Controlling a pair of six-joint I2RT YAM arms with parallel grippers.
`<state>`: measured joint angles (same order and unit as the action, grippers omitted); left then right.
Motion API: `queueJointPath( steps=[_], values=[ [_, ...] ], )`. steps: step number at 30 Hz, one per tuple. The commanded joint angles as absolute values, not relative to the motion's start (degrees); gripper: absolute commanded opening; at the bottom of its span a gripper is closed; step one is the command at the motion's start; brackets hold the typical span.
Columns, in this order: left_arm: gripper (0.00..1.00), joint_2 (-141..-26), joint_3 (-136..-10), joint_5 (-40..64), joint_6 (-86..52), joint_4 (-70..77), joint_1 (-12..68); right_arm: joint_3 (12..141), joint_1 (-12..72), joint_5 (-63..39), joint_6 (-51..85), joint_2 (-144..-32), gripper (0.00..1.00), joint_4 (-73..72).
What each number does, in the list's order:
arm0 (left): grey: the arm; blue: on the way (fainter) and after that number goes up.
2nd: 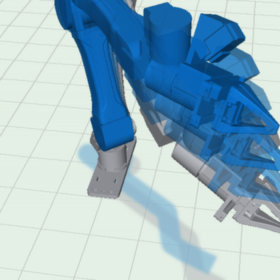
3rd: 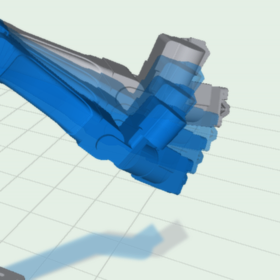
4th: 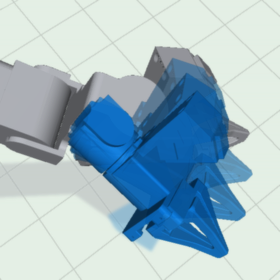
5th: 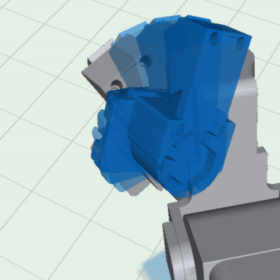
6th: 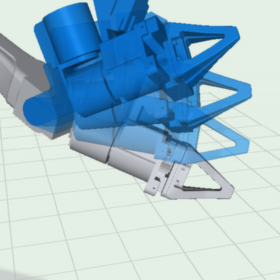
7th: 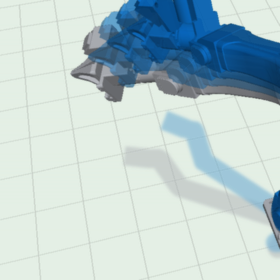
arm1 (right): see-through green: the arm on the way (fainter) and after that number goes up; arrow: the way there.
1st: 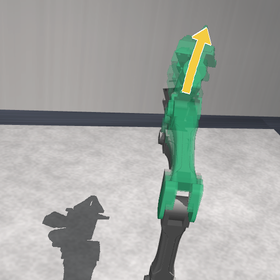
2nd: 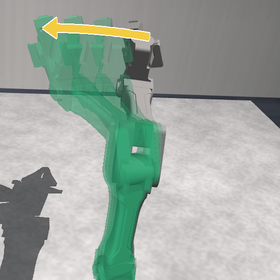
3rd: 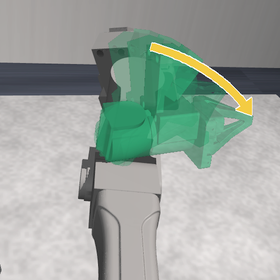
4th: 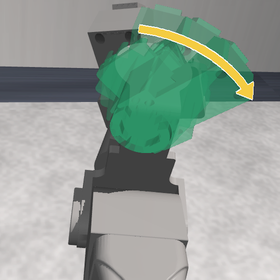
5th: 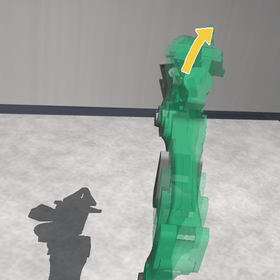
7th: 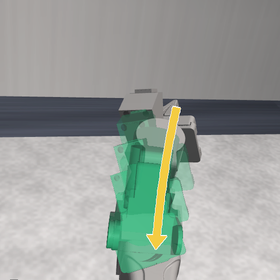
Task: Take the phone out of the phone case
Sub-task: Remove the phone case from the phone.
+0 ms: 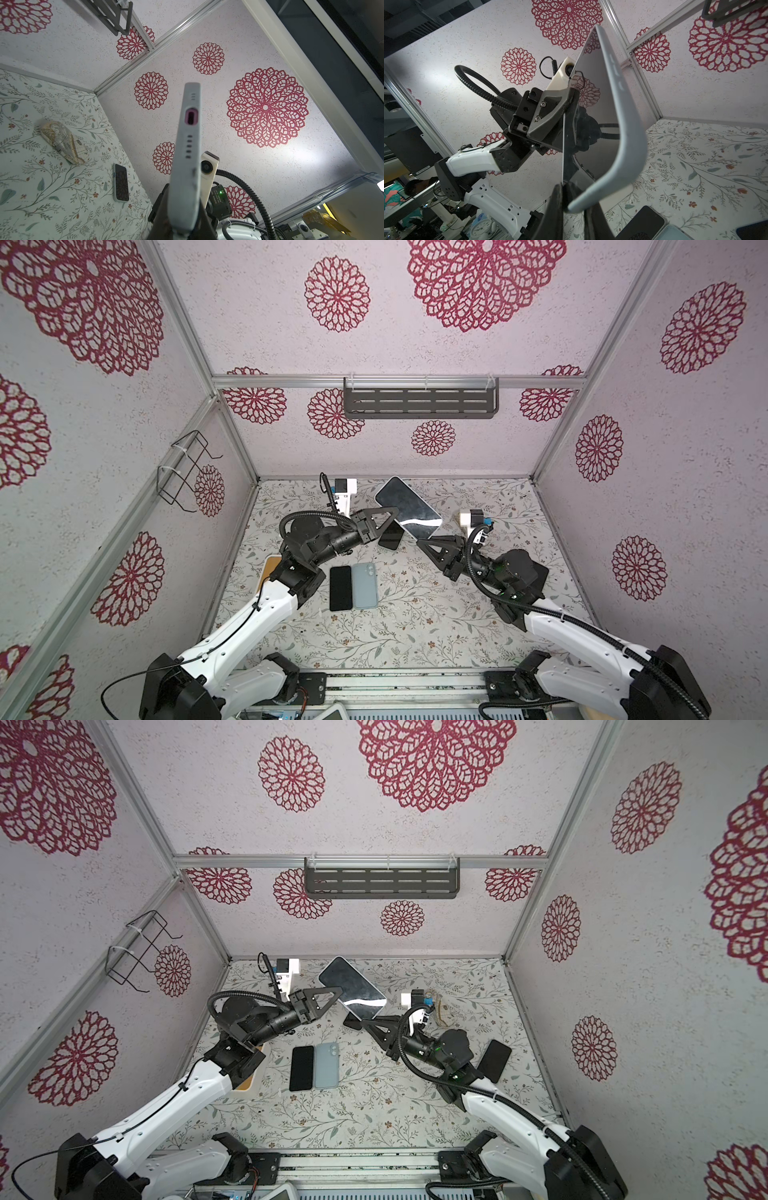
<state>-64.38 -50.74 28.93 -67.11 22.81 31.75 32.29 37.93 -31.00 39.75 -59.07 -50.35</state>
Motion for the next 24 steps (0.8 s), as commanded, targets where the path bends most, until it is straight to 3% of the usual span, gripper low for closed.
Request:
queueJointPath(
  steps=[1,9,24],
  values=[
    [0.0,-64.34,-53.76,25.93,-69.05,19.04,32.8,35.89,38.06,-27.44,24.88,-57.19,0.05,-42.97],
    [0.0,-66.53,-55.95,26.34,-68.66,14.33,34.02,37.49,38.23,-19.1,10.94,-55.13,0.06,-34.34],
    [0.0,-67.32,-58.09,26.71,-67.68,10.93,34.02,38.09,38.16,-10.84,0.3,-54.71,0.24,-32.7]
  ],
)
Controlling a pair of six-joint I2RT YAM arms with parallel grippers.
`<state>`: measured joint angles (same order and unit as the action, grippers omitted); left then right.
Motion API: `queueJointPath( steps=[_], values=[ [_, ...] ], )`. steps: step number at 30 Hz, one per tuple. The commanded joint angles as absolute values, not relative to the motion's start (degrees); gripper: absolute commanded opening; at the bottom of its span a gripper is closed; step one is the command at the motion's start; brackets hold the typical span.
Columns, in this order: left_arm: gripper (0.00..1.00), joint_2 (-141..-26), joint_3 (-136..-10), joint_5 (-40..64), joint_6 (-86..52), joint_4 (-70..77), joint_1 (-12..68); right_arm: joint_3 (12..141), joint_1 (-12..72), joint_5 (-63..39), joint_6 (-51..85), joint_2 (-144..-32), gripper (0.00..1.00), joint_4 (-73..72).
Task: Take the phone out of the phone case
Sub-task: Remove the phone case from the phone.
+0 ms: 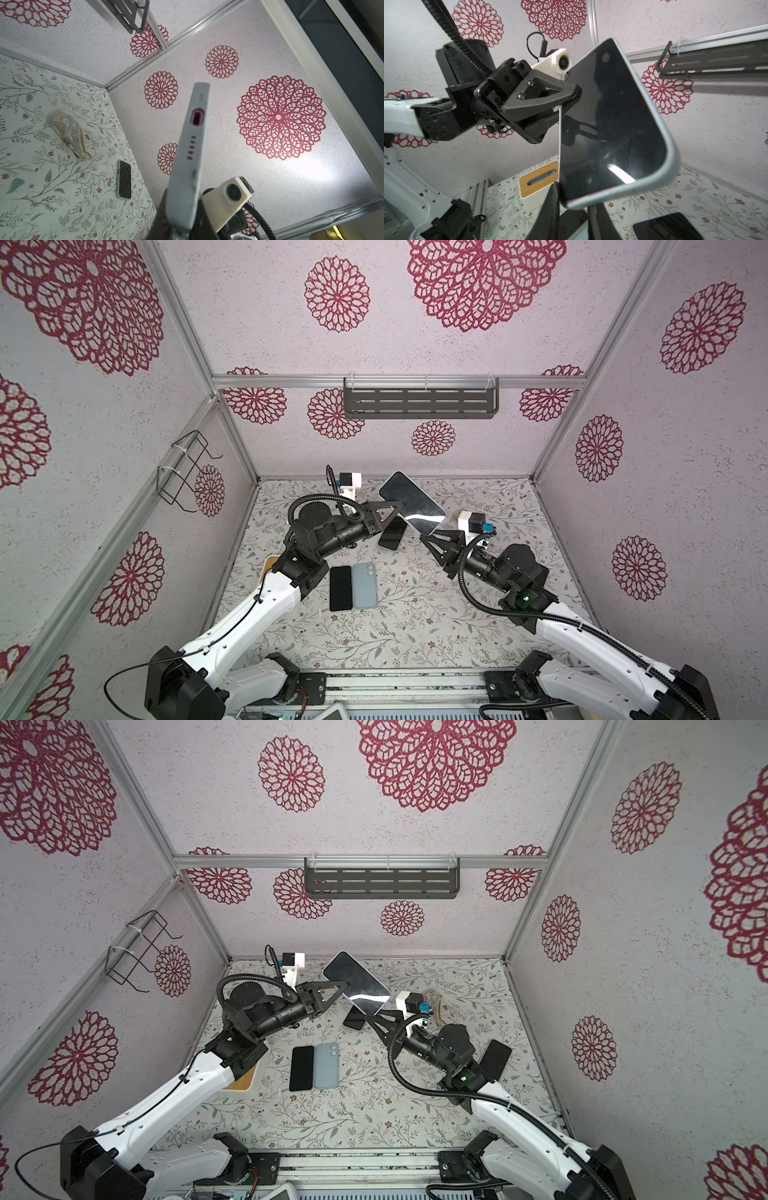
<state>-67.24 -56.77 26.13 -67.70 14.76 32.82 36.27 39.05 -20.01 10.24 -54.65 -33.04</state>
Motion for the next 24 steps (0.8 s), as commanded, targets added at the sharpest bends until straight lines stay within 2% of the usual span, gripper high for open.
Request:
queueJointPath(
  steps=[1,9,10,13,17,19,24],
  values=[
    [0.0,-67.32,-58.18,26.77,-67.68,10.68,34.08,38.19,38.29,-10.61,0.06,-54.72,0.24,-32.55],
    [0.0,-66.79,-58.01,26.81,-67.27,10.61,33.86,37.51,38.23,-9.29,-0.01,-53.75,0.25,-32.58],
    [0.0,-66.64,-57.93,26.96,-67.27,10.59,33.62,37.02,38.23,-9.55,0.14,-53.39,0.28,-32.54],
    [0.0,-65.57,-58.25,28.19,-66.28,10.1,32.45,35.17,38.15,-9.33,0.44,-51.38,0.5,-31.15],
    [0.0,-64.06,-62.69,35.95,-57.36,-0.09,27.77,33.73,37.3,-11.76,0.17,-48.92,0.72,-26.05],
    [0.0,-63.38,-65.35,41.99,-50.97,-6.77,24.35,34.75,36.66,-14.97,0.09,-48.82,0.77,-22.05],
    [0.0,-63.1,-74.15,52.59,-28.16,-33.14,18.29,38.06,36.08,-22.59,-0.15,-50.15,0.79,-15.2]
  ],
)
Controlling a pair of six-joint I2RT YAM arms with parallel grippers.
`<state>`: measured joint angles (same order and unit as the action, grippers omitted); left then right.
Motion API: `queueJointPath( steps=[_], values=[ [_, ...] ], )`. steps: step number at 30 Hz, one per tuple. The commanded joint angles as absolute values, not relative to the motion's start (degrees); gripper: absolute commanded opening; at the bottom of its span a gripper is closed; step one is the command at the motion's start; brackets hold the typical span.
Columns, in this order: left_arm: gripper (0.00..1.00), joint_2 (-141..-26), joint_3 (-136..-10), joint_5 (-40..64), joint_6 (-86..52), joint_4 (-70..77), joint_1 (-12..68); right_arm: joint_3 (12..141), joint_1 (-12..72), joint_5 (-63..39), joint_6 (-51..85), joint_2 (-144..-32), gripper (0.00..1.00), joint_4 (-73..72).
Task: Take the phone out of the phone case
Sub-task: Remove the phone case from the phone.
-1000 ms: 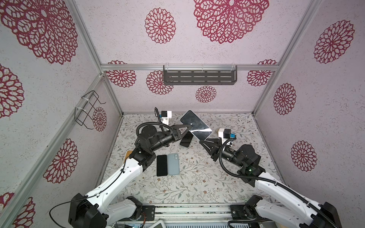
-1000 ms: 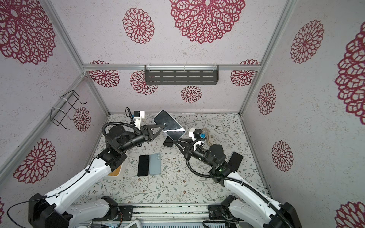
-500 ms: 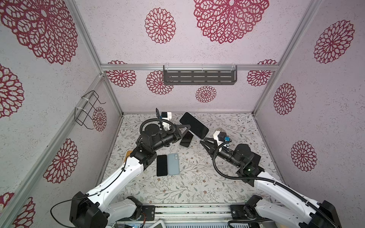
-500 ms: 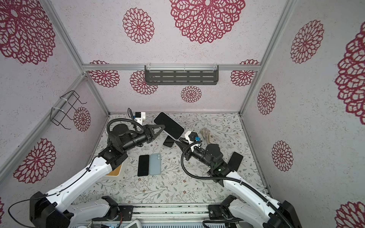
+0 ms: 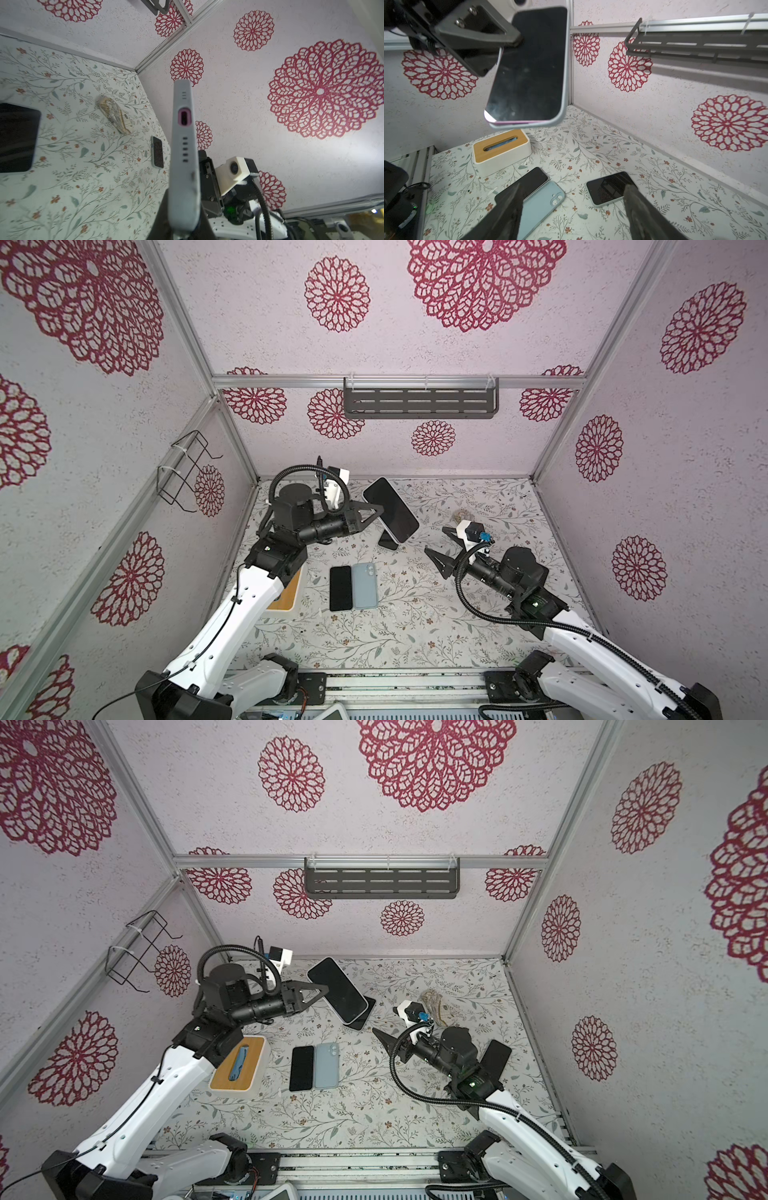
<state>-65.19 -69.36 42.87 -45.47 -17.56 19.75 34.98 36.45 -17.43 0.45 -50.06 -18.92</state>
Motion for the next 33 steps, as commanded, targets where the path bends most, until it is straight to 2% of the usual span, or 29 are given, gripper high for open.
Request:
queueJointPath(
  steps=[1,4,8,11,18,33],
  values=[
    [0.0,-63.45,-76.02,51.53,-24.35,-38.65,18.13,38.76,36.04,-23.85,-0.66,-50.88,0.79,-14.21],
    [0.0,-64.75,-80.38,51.01,-14.31,-49.37,18.11,41.46,35.95,-27.73,-1.87,-53.81,0.78,-12.0],
    [0.0,-65.58,-83.05,51.89,-5.52,-55.69,20.55,45.09,35.95,-36.11,-2.07,-58.72,0.75,-11.37],
    [0.0,-65.96,-84.49,48.48,-1.49,-58.3,23.75,46.64,35.95,-40.67,-2.02,-60.78,0.71,-11.25],
    [0.0,-67.67,-85.47,47.48,0.58,-58.76,25.34,46.78,36.47,-45.56,-1.98,-61.7,0.61,-12.05],
    [0.0,-69.86,-89.09,46.04,3.36,-60.07,26.9,44.32,39.43,-48.68,-3.8,-61.96,0.56,-13.0]
  ],
)
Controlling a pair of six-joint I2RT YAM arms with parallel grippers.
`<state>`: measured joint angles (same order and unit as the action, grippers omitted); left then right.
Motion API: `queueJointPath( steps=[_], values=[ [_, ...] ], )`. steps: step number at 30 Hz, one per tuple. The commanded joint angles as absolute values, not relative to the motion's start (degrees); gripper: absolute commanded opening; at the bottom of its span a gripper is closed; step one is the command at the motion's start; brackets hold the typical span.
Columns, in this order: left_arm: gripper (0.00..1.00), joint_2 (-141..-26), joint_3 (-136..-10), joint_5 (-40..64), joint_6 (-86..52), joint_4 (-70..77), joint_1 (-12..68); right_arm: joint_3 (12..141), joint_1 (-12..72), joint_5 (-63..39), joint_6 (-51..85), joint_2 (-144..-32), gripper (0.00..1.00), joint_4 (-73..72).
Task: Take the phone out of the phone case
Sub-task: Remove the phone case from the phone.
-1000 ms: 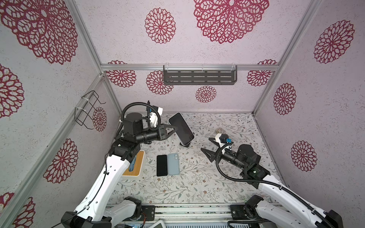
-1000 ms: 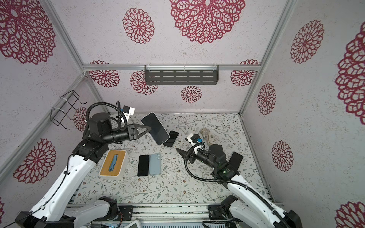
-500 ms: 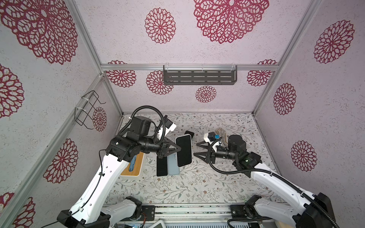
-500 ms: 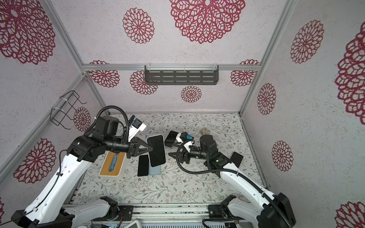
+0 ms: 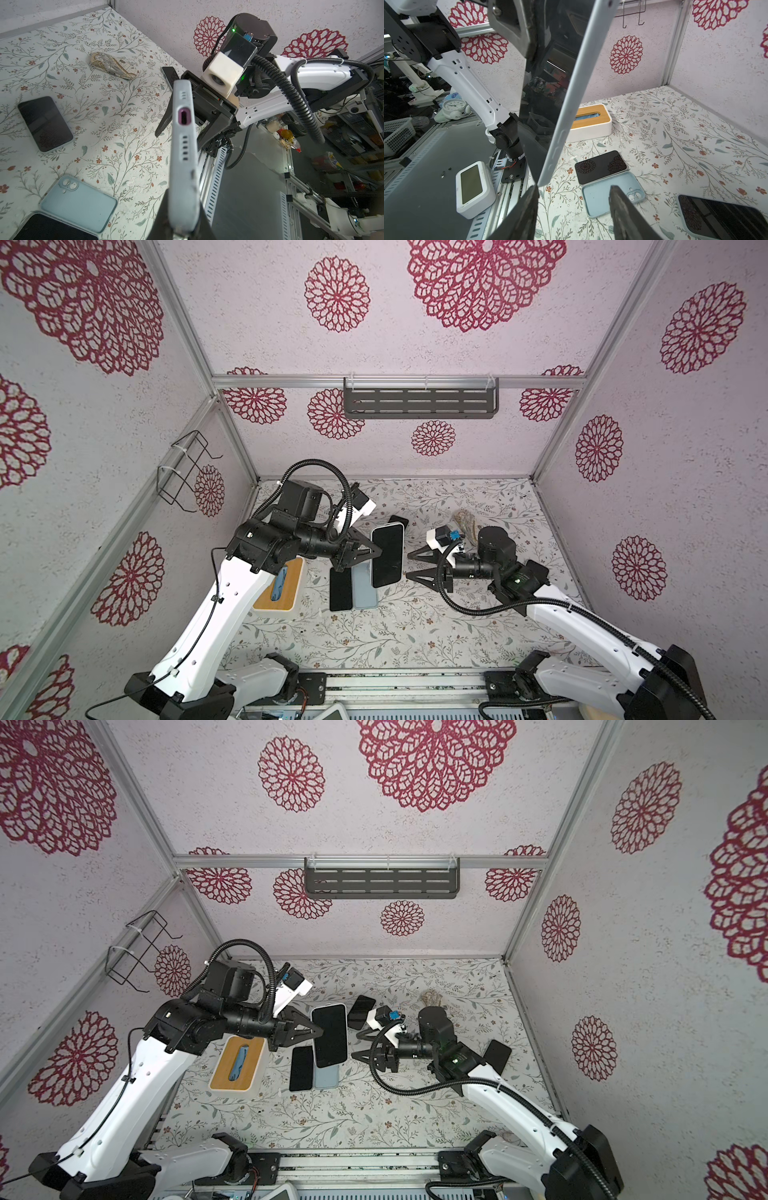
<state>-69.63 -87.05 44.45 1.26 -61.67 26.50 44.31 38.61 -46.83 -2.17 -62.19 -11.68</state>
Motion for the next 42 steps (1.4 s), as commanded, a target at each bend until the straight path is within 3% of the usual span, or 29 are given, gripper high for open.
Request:
queueJointPath(
  steps=[1,18,24,28,31,42],
  values=[
    [0.0,-70.0,-89.09,46.32,3.6,-60.04,26.94,44.26,39.68,-48.69,-3.86,-61.88,0.56,-13.24],
    [0.0,-71.46,-90.88,45.27,3.96,-59.85,28.38,43.09,42.01,-48.17,-5.34,-62.66,0.46,-13.2],
    [0.0,-71.54,-90.8,46.14,3.69,-59.4,28.32,42.93,42.1,-48.16,-5.18,-62.14,0.38,-13.87],
    [0.0,-71.74,-90.41,46.52,3.6,-59.02,28.35,42.89,42.1,-48.12,-4.7,-62.24,0.39,-14.41],
    [0.0,-71.72,-89.91,46.1,3.77,-58.98,28.34,42.56,42.1,-48.1,-4.39,-61.69,0.46,-14.92],
    [0.0,-71.76,-88.78,46.52,4.13,-58.12,28.31,42.51,42.06,-48.3,-3.34,-61.37,0.44,-16.03]
  ],
)
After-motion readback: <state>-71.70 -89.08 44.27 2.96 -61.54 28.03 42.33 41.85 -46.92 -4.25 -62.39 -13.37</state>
